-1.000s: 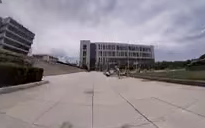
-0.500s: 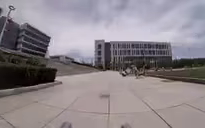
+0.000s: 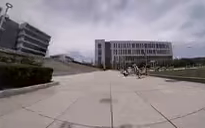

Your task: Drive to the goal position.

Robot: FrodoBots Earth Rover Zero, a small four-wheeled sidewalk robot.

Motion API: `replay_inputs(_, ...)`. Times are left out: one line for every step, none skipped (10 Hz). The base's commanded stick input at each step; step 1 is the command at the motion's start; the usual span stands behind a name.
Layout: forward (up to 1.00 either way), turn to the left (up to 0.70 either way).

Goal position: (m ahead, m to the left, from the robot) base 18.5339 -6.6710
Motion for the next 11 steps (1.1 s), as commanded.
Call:
replay_inputs(0.7,0.0)
replay_inputs(0.7,0.0)
replay_inputs(0.7,0.0)
replay_inputs(0.7,0.0)
replay_inputs(0.7,0.0)
replay_inputs(0.7,0.0)
replay_inputs(0.7,0.0)
replay_inputs(0.7,0.0)
replay_inputs(0.7,0.0)
replay_inputs(0.7,-0.27)
replay_inputs(0.7,-0.01)
